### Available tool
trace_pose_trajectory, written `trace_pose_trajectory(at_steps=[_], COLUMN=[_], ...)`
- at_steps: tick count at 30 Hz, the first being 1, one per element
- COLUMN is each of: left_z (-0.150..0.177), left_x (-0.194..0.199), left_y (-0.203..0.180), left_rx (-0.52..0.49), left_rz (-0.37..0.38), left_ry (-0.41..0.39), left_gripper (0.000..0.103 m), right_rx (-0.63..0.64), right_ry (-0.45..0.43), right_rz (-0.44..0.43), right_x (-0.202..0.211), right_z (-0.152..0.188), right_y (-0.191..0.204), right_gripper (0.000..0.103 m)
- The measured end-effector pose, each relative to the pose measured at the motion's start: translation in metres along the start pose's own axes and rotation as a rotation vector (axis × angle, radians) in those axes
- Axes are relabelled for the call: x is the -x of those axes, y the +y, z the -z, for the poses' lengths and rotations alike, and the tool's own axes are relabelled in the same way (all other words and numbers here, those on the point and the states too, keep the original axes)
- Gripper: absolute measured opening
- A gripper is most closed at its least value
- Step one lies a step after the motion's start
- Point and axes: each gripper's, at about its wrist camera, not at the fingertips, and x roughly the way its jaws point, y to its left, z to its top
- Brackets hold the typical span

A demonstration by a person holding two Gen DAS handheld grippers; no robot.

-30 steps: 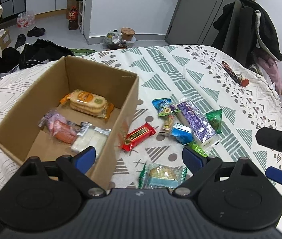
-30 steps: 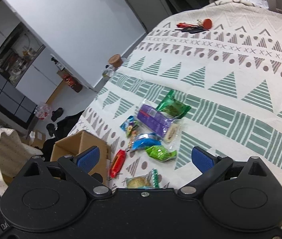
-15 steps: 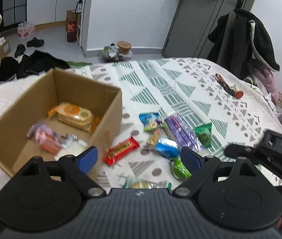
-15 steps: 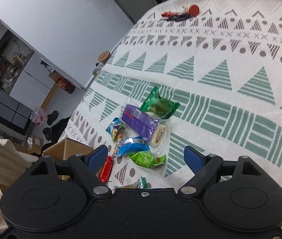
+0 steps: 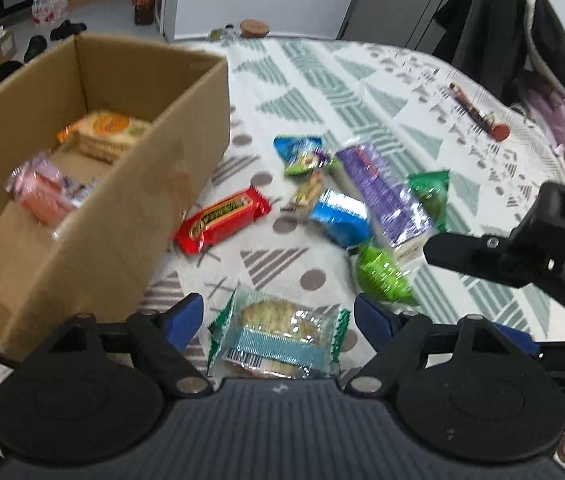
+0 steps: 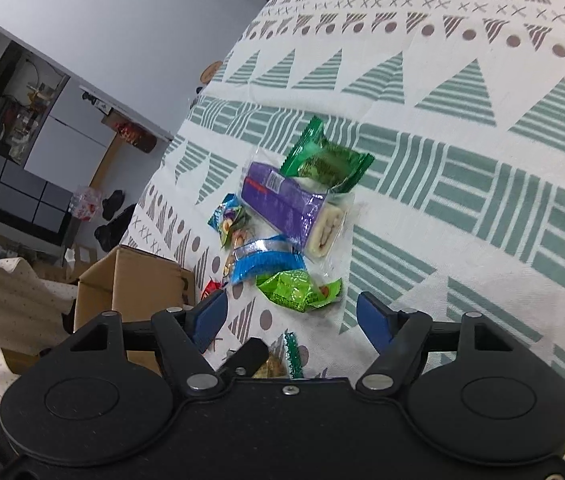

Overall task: Organize snacks
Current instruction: 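Grasp the round biscuit packet with the left tool while the right tool grasps a green candy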

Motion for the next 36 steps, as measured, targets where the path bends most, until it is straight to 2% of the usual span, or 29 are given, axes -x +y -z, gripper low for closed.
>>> trace_pose_trajectory(at_steps=[4, 9, 12, 14, 22, 24, 28, 36], left_z=[0.006, 0.01, 0.008, 0.007, -0.002, -0.004, -0.003, -0.001], left_x=[-0.015, -0.018, -0.017, -0.014, 0.0, 0.002, 0.006, 0.04], left_y=[0.002, 0.004, 0.007, 0.009, 0.009, 0.01, 0.015, 0.02], left_rx=[0.018, 0.02, 0.045, 0.063, 0.082, 0.084, 0.101, 0.082], left_rz=[-0.022, -0.021, -0.021, -0.012, 0.022, 0.031, 0.043, 0.076], left_ry=[0.061, 0.042, 0.033, 0.028, -0.009, -0.008, 0.0, -0.063], left_gripper=[0.083, 0.081, 0.07, 0.054, 0.051, 0.051, 0.051, 0.051], right_rx=[0.001, 0.031, 0.048, 0.065, 0.1, 0.113, 0.119, 0.128], right_ry=[0.033, 0.05, 0.059, 0.066, 0.058, 0.054, 0.028, -0.02], right_rz=[0.004, 0.013, 0.026, 0.036, 0.067, 0.088, 0.103, 0.091], right_x=[-0.013, -0.026, -0.033, -0.038, -0.052, -0.057, -0.058, -0.03], right_z=[-0.002, -0.001, -0.001, 0.0, 0.0, -0.001, -0.001, 0.006], right_y=[-0.001, 0.005, 0.007, 0.01, 0.016, 0.017, 0.016, 0.025], right_gripper=[0.072, 0.072, 0.071, 0.07, 0.068, 0.057, 0.046, 0.038])
